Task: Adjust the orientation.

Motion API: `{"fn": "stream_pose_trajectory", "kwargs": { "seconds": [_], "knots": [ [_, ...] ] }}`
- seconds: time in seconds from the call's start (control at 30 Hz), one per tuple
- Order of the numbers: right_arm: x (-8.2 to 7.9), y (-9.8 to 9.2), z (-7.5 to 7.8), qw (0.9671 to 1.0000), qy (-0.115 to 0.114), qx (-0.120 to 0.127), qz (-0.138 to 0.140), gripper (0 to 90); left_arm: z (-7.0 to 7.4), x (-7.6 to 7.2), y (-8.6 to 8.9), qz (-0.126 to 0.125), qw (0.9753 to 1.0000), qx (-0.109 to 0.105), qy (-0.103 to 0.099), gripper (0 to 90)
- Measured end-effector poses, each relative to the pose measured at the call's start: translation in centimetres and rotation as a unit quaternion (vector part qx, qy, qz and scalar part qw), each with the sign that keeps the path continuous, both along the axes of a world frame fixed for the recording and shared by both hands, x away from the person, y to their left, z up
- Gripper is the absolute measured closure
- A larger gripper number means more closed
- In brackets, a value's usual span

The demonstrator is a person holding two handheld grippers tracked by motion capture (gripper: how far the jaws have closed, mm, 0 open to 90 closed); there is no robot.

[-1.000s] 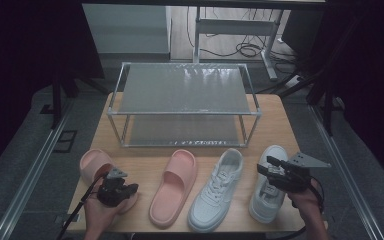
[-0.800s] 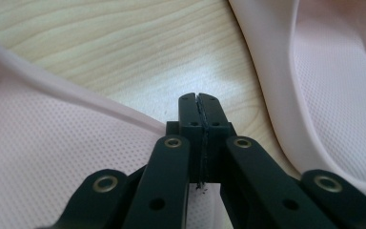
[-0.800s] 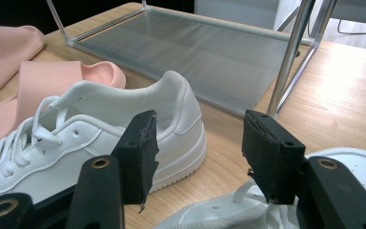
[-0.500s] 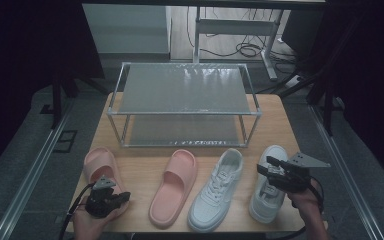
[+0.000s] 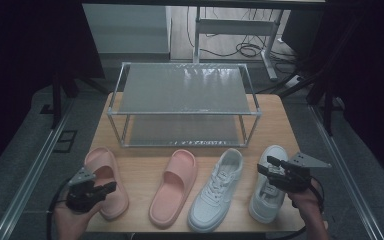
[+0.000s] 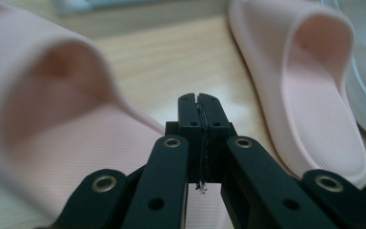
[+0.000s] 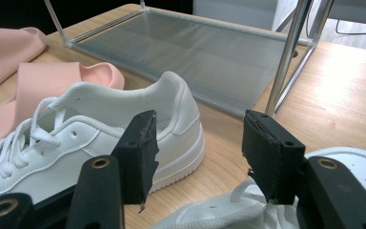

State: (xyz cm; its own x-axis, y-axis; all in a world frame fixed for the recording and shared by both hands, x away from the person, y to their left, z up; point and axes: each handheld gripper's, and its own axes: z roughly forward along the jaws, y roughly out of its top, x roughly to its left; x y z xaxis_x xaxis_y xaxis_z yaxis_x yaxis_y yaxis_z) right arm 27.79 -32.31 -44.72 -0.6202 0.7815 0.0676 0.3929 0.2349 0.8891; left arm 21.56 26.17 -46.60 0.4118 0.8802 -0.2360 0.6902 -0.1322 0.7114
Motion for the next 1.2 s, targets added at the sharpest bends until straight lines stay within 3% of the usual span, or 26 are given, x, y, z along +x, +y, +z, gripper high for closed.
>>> {"fn": "stream_pose_trajectory", "kwargs": {
  "seconds": [0.13,0.33,0.47,0.57,0.83,1.03,1.2],
  "knots": [
    [0.0,0.0,0.0,1.0,0.0,0.0,0.0,46.3,0.6,0.4,2.1,0.03,0.9995,-0.005,-0.009,89.9],
    [0.0,0.0,0.0,1.0,0.0,-0.001,-0.001,46.3,0.4,1.8,5.1,0.067,0.9977,-0.007,-0.006,89.9],
    [0.0,0.1,-0.1,1.0,0.001,-0.002,0.0,46.3,-0.5,3.5,7.2,0.093,0.9956,-0.004,0.001,90.0],
    [0.0,0.0,-0.1,1.0,0.002,-0.002,0.0,46.3,-1.5,4.8,8.5,0.113,0.9936,0.011,0.005,90.0],
    [0.1,-0.1,-0.2,1.0,0.004,-0.004,-0.002,46.3,-3.7,7.3,10.6,0.127,0.9915,0.017,0.021,90.0],
    [0.2,0.1,-0.3,1.0,0.006,-0.005,-0.001,46.3,-4.9,8.8,11.1,0.131,0.9907,0.021,0.029,90.0],
    [0.3,0.1,-0.5,0.9999,0.009,-0.007,-0.001,46.3,-5.1,9.2,11.0,0.13,0.9909,0.019,0.029,90.0]
  ]
}}
